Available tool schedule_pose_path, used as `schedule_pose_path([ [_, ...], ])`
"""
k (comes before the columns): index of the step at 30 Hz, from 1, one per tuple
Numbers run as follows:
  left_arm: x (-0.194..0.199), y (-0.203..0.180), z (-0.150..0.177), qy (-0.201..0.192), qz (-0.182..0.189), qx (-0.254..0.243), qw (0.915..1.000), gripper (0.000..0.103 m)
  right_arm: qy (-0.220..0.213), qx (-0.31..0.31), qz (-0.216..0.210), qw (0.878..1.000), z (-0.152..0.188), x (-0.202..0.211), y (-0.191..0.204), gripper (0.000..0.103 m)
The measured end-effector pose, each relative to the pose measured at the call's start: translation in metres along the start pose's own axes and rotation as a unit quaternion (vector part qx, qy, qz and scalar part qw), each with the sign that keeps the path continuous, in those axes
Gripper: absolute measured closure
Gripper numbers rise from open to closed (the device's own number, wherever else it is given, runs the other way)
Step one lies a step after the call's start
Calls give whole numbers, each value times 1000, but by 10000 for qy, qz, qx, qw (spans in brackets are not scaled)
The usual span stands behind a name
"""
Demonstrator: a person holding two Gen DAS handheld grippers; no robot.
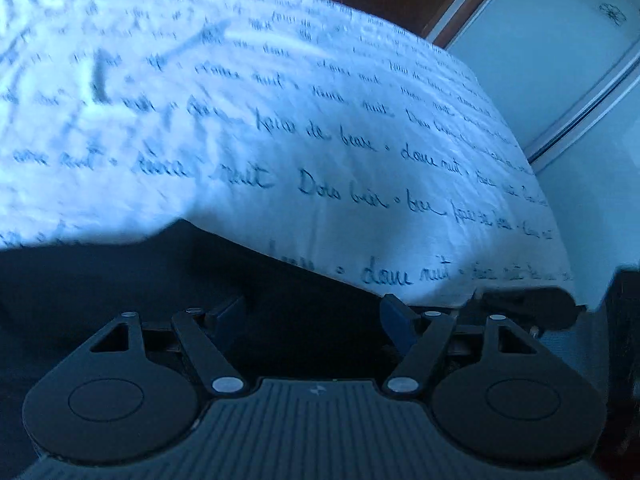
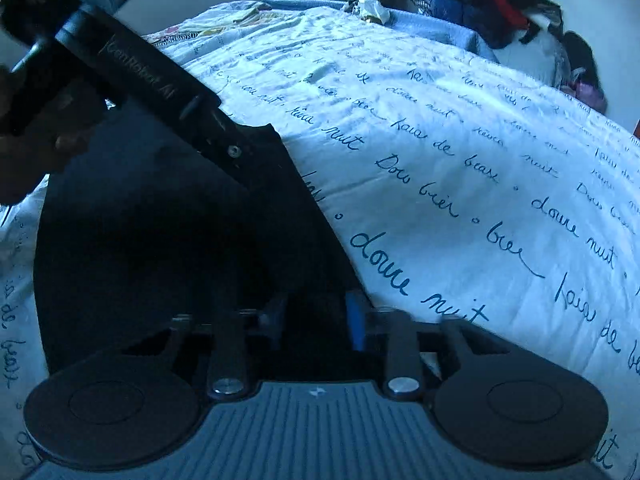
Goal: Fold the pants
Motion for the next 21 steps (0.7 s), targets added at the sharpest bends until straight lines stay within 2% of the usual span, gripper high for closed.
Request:
schedule_pose_path([
  [1, -3, -1, 0, 65, 42, 43, 10000, 27, -9, 166, 2, 9999, 0, 1, 6, 97],
  [2, -6, -2, -1, 136, 72, 82, 9998, 27, -51, 492, 137, 9987, 0, 4, 16, 98],
  [4, -14, -4, -1, 260, 90, 221, 9994, 27, -92, 1454, 538, 9879, 3, 6, 41, 100],
  [7, -19, -6, -2, 367, 176, 349, 9986, 27, -289, 2884, 1206, 9494, 12, 6, 77, 100],
  [9, -23, -6, -3, 389, 241, 489, 9978, 30, -413, 3380, 1470, 9287, 17, 6, 90, 100],
  [10, -24, -6, -4, 392, 283, 548, 9973, 31, -470, 3725, 1655, 9119, 21, 5, 95, 100],
  [11, -26, -6, -4, 415, 299, 611, 9968, 36, -512, 4013, 1808, 8964, 24, 4, 99, 100],
  [12, -28, -5, -4, 481, 324, 706, 9958, 40, -564, 4153, 1879, 8882, 25, 4, 102, 101],
  [13, -31, -5, -4, 534, 348, 771, 9950, 42, -608, 4129, 1875, 8892, 24, 5, 102, 101],
  [14, -33, -4, -4, 591, 375, 866, 9938, 49, -680, 4079, 1887, 8907, 22, 6, 102, 101],
  [15, -35, -3, -3, 642, 396, 965, 9925, 57, -742, 4103, 1955, 8877, 21, 6, 102, 101],
  [16, -36, -3, -3, 688, 418, 1004, 9917, 59, -771, 4151, 2036, 8833, 21, 8, 101, 101],
  [17, -37, -3, -3, 728, 456, 1050, 9908, 66, -798, 4152, 2092, 8818, 20, 8, 99, 101],
  [18, -38, -3, -2, 742, 481, 1119, 9898, 80, -812, 4083, 2092, 8848, 19, 8, 97, 101],
  [19, -39, -3, -2, 747, 472, 1146, 9895, 86, -821, 4035, 2098, 8868, 18, 8, 96, 101],
  [21, -38, -1, -1, 635, 348, 1121, 9911, 90, -806, 3880, 2184, 8918, 17, 7, 89, 101],
])
Point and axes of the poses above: each gripper's, at about its wrist camera, not at the fingertips, and x roughly against the way its jaws point, y to its left, z to its underside, the point moved 3 cm from there along -x, roughly the way its jaws point, and after that the axes turned 15 degrees about -y, right-handed, at the moved point
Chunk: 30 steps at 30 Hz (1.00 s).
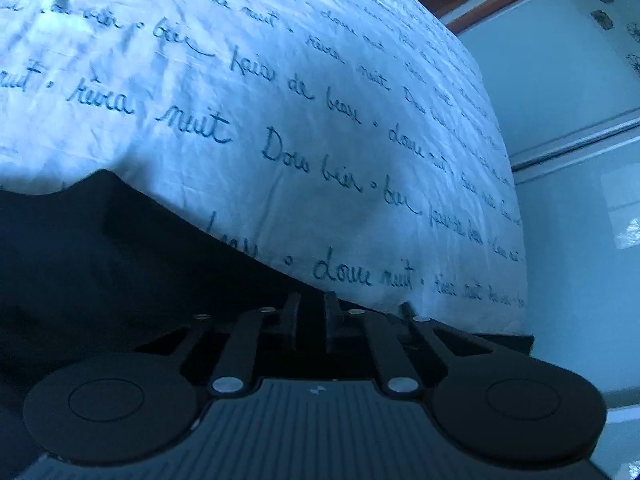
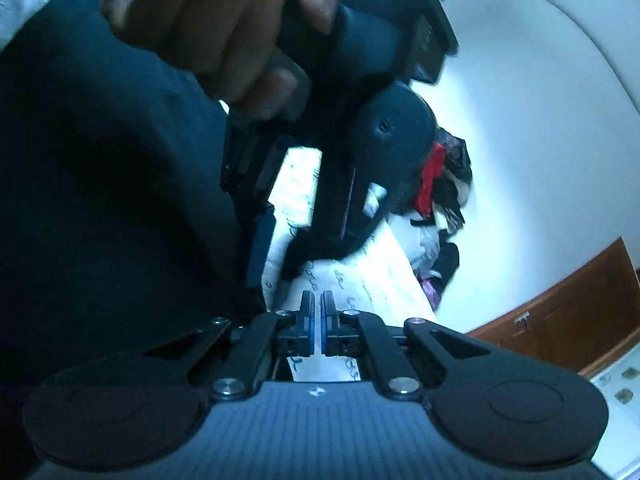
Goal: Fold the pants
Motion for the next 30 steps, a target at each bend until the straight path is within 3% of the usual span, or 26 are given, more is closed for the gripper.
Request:
schedule_pose_path([
  [2, 4, 0, 0, -231, -118, -152, 9995, 91, 224, -782, -108, 9966, 8, -2, -19, 100],
  [5, 15, -3, 0, -645, -299, -490, 9963, 91, 601, -2016, -297, 9772, 27, 6, -50, 98],
  [6, 20, -6, 0, -750, -273, -663, 9946, 91, 652, -2447, -362, 9667, 34, 14, -61, 98],
  [9, 34, -19, 11, -812, -117, -1347, 9875, 89, 728, -3647, -1088, 9219, 45, 38, -79, 98],
  [12, 37, -29, 28, -696, 55, -1947, 9784, 82, 951, -4271, -1400, 8882, 59, 47, -82, 98],
  [13, 35, -31, 33, -639, 66, -2079, 9760, 80, 1036, -4347, -1397, 8836, 62, 45, -80, 98],
  [16, 15, -33, 40, -602, -246, -2310, 9708, 77, 1441, -4236, -1174, 8866, 73, 20, -66, 99],
  [18, 5, -31, 35, -879, -508, -2389, 9657, 75, 1247, -4597, -947, 8742, 79, 3, -75, 98],
  [20, 7, -29, 28, -1066, -783, -2346, 9631, 76, 1217, -4745, -430, 8708, 87, -5, -83, 98],
  [22, 22, -30, 27, -1202, -698, -2300, 9632, 72, 1274, -4905, -119, 8620, 93, -6, -95, 98],
  [24, 37, -30, 31, -1310, -606, -2398, 9600, 57, 1087, -5047, -145, 8563, 91, 14, -105, 98],
  [26, 45, -33, 37, -1357, -592, -2469, 9577, 51, 1211, -4915, -412, 8614, 89, 31, -109, 93],
  [28, 43, -40, 47, -1268, -484, -2475, 9593, 51, 1472, -4683, -771, 8678, 92, 41, -93, 91],
  [30, 36, -51, 59, -1100, -287, -2495, 9617, 50, 1705, -4649, -730, 8657, 105, 35, -86, 91],
])
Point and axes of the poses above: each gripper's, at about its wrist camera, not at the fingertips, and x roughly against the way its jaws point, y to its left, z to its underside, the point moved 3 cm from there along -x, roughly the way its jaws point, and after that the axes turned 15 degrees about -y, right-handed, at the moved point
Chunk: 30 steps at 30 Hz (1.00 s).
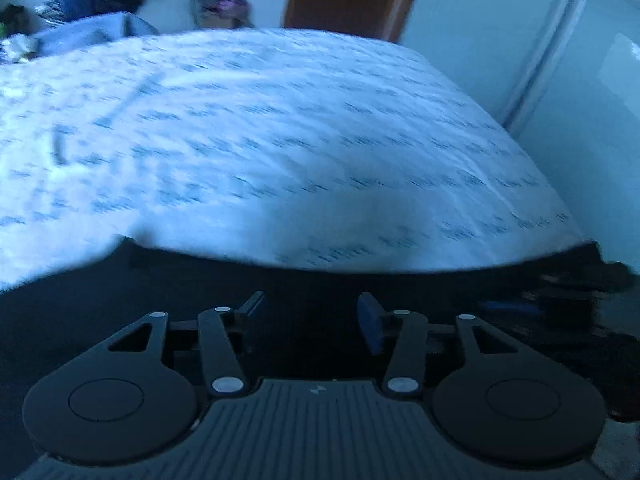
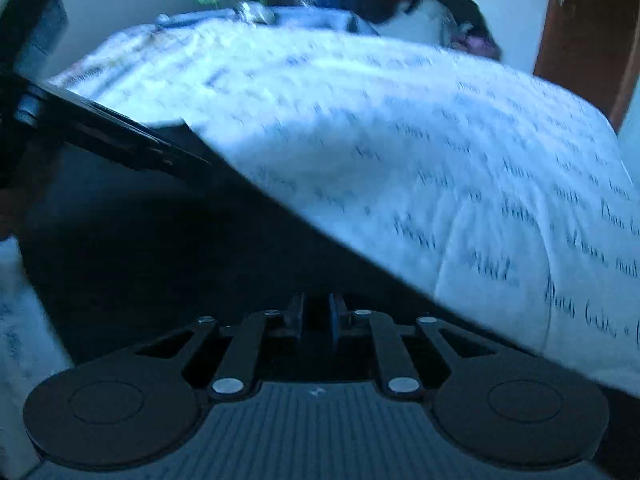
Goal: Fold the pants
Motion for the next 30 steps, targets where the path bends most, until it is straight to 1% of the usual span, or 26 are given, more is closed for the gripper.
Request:
schedule_pose_path([
  [1, -2, -8, 3, 43, 53, -35, 10000, 50, -48, -131, 22, 9999, 1, -5, -1, 91],
  [2, -4, -18, 6, 78, 68, -96, 9999, 50, -279, -378, 32, 9989, -1, -5, -6, 91],
  [4, -6, -31, 14, 124, 65, -245, 9996, 50, -602, -791, 314, 9946, -4, -3, -15, 91],
  [5, -4, -37, 18, 128, 109, -348, 9993, 50, -701, -893, 558, 9920, -6, 1, -16, 90],
  [6, -1, -41, 22, 125, 163, -434, 9988, 49, -782, -880, 633, 9910, -8, 5, -15, 90],
  [7, 2, -44, 26, 122, 220, -531, 9983, 48, -891, -837, 590, 9907, -7, 15, -11, 90],
  [9, 3, -53, 34, 143, 298, -725, 9968, 45, -916, -792, 549, 9911, 1, 35, -7, 89],
  [10, 1, -57, 37, 159, 311, -801, 9962, 44, -887, -784, 591, 9912, 8, 46, -8, 85],
  [12, -9, -62, 41, 156, 219, -922, 9954, 43, -806, -916, 883, 9886, 23, 61, -24, 78],
  [14, -16, -65, 39, 21, 47, -982, 9951, 43, -771, -1291, 1392, 9788, 43, 71, -58, 79],
  [15, -18, -67, 36, -33, -100, -1032, 9946, 43, -892, -1496, 1609, 9715, 49, 81, -74, 79],
  [16, -18, -69, 34, -49, -157, -1022, 9946, 43, -1059, -1711, 1881, 9613, 54, 93, -89, 79],
  [17, -16, -71, 31, -77, -111, -963, 9953, 43, -1257, -1968, 2288, 9450, 57, 110, -102, 78],
  [18, -13, -73, 29, -119, 13, -875, 9961, 41, -1483, -2142, 2516, 9321, 58, 129, -107, 77],
  [19, -11, -76, 28, -160, 140, -791, 9966, 40, -1707, -2232, 2479, 9271, 58, 143, -108, 77],
  [20, -11, -79, 28, -176, 184, -785, 9966, 37, -1847, -2310, 2192, 9298, 58, 155, -106, 77],
  [21, -15, -83, 29, -171, 173, -852, 9961, 35, -1768, -2344, 1884, 9372, 60, 158, -103, 76],
  [22, -22, -87, 30, -119, 78, -959, 9953, 35, -1609, -2341, 1669, 9442, 64, 157, -100, 76],
  [23, -28, -90, 31, -95, 1, -1025, 9947, 36, -1352, -2301, 1680, 9490, 73, 153, -97, 76],
  [24, -33, -92, 32, -116, -82, -1074, 9941, 36, -1106, -2276, 1901, 9486, 81, 149, -100, 76],
  [25, -36, -93, 32, -160, -247, -1121, 9933, 36, -1040, -2252, 2184, 9438, 87, 149, -103, 76],
  [26, -34, -93, 32, -240, -360, -1131, 9926, 40, -1148, -2260, 2709, 9286, 93, 160, -107, 75],
  [27, -27, -93, 31, -355, -422, -1121, 9922, 40, -1302, -2277, 3152, 9121, 95, 173, -109, 75],
  [28, -20, -92, 32, -456, -380, -1116, 9920, 39, -1559, -2309, 3463, 8958, 97, 191, -107, 75],
  [29, -13, -93, 33, -529, -308, -1125, 9918, 37, -1850, -2431, 3526, 8845, 99, 209, -103, 75],
  [30, -9, -93, 33, -548, -276, -1125, 9918, 34, -2064, -2650, 3409, 8780, 101, 225, -98, 74],
])
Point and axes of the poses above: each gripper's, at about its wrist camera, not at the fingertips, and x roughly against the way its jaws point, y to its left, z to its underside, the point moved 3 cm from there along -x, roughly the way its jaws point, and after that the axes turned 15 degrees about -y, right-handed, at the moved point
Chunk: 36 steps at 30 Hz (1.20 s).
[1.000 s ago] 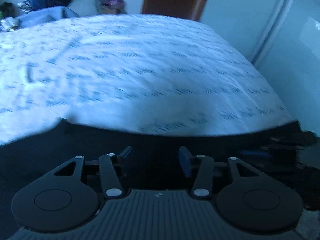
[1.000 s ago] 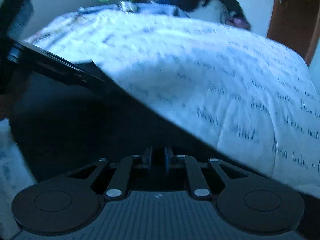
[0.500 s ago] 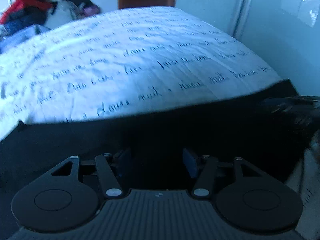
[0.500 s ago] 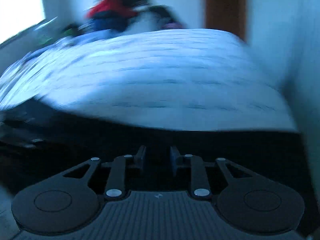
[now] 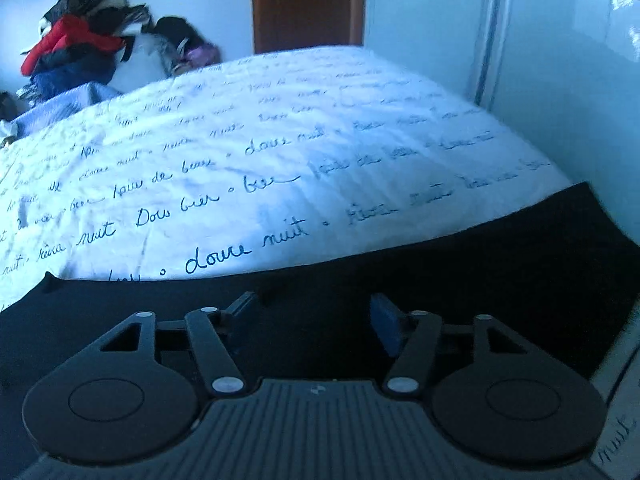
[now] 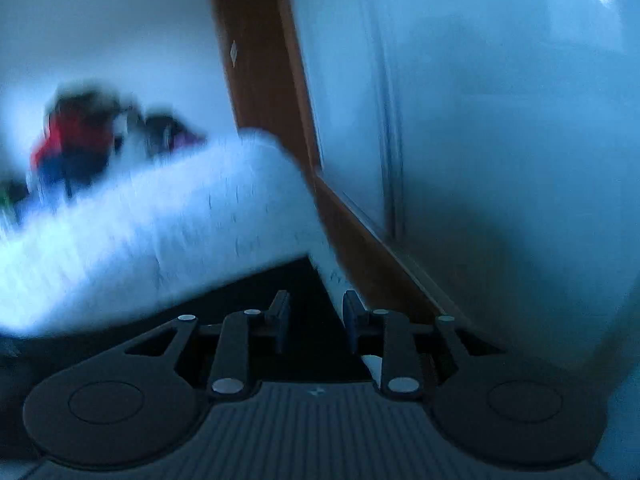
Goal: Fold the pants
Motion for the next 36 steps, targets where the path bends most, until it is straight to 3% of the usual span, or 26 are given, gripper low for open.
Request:
schedule_pose_path([
  [2, 4, -2, 2, 13, 75, 63, 10000, 29, 135, -556, -323, 9978, -4, 20, -6, 59],
  [4, -2, -10, 7, 122, 204, -36, 9997, 27, 499, -831, -720, 9927, 4, 28, 1, 18],
  [7, -10, -19, 14, 214, 73, -202, 9995, 28, 981, -1050, -1147, 9830, 30, 33, 16, 19],
  [10, -3, -22, 7, 122, 224, -108, 9996, 29, 1267, -1204, -1193, 9774, 55, 32, 24, 19],
  [16, -4, -30, 6, 174, 280, -169, 9993, 28, 877, -1895, -910, 9737, 56, 7, 13, 18],
  [19, -9, -26, 8, 344, 402, 54, 9986, 27, 579, -2848, -756, 9538, 59, -16, -1, 19],
  [22, -12, -24, 4, 363, 433, 152, 9983, 25, 274, -3708, -537, 9268, 62, -35, -22, 22],
  [23, -11, -23, 2, 346, 451, 171, 9982, 23, 204, -3707, -483, 9273, 62, -38, -27, 24],
  [26, -12, -22, -6, 305, 669, 307, 9968, 18, 268, -3433, -182, 9387, 62, -49, -25, 60],
  [27, -13, -22, -8, 315, 745, 378, 9960, 18, 314, -3372, -94, 9409, 62, -51, -27, 78],
  [28, -14, -21, -10, 348, 831, 480, 9948, 18, 341, -3393, -35, 9400, 64, -49, -31, 90],
  [30, -16, -18, -12, 451, 1044, 779, 9904, 18, 323, -3575, -45, 9333, 67, -46, -40, 94],
  [31, -18, -16, -13, 513, 1148, 965, 9874, 18, 292, -3519, -67, 9355, 66, -45, -40, 94],
  [33, -21, -11, -13, 642, 1315, 1397, 9793, 18, 189, -3079, -125, 9512, 57, -42, -30, 95],
  [36, -24, -1, -13, 755, 1609, 2139, 9606, 18, 64, -2387, -469, 9699, 42, -34, -8, 95],
])
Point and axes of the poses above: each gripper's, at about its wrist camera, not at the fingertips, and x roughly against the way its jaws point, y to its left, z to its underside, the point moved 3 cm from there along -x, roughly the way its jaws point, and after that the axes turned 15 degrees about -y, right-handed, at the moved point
